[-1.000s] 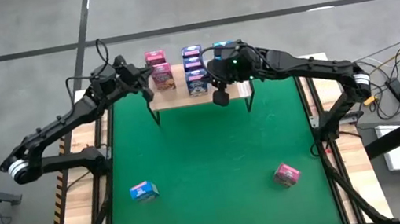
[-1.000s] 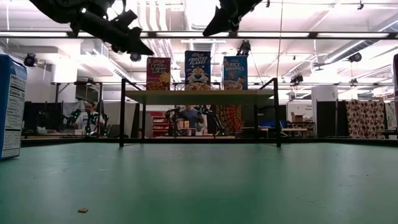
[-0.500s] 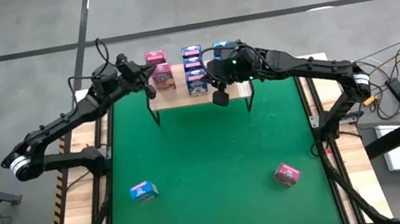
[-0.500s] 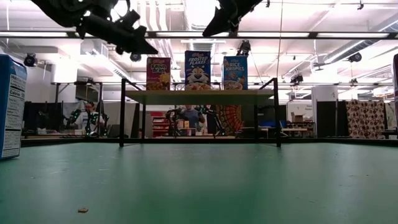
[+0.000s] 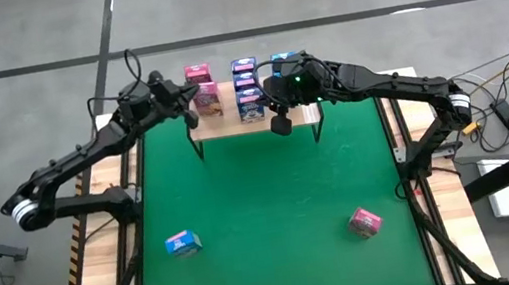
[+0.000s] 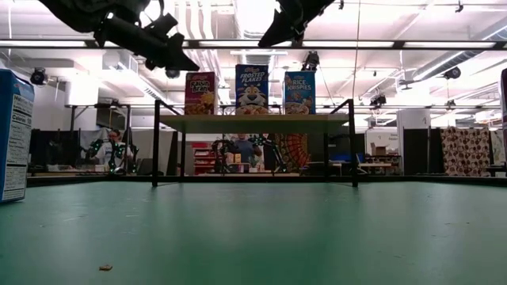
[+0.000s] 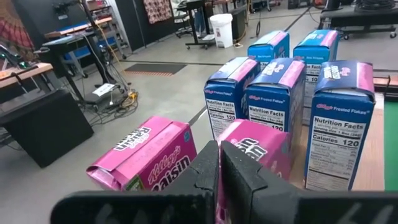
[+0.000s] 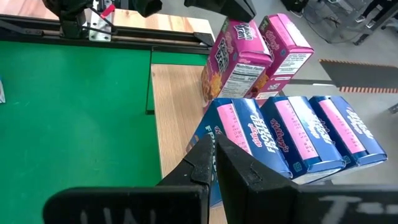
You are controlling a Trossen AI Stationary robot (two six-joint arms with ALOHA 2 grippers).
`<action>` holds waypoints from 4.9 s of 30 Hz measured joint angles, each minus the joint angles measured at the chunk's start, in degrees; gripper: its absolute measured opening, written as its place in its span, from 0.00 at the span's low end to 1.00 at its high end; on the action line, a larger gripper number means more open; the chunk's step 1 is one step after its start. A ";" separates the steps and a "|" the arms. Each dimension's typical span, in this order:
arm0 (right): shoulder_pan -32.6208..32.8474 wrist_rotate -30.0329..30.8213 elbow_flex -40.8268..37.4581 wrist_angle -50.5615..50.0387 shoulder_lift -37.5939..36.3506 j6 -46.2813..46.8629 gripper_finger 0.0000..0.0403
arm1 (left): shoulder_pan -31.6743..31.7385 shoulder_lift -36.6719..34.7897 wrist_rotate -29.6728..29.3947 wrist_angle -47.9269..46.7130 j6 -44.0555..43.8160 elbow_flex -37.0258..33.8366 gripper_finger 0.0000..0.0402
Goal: Stack cereal on shelf
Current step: Put the top violet cereal box on the shelf aligned with the other violet cereal box, then put the violet cereal box on the shelf aligned with the other violet cereal boxes
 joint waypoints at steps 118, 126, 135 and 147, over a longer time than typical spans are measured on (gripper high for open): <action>0.01 -0.04 -1.66 -0.26 0.02 -0.43 0.02 | -2.45 -1.82 -20.70 -9.08 11.83 -0.11 0.00; 0.00 -0.04 -1.66 -0.26 0.02 -0.39 0.02 | -2.45 -1.82 -20.69 -8.96 11.33 -0.11 0.00; 0.04 -0.04 -1.64 -0.26 -0.08 1.81 0.02 | -2.54 -3.55 -22.84 -8.58 10.80 -0.09 0.00; 8.43 -0.15 -0.76 -4.25 -4.42 13.59 0.02 | -8.23 -13.96 4.64 -11.53 2.55 -1.23 0.00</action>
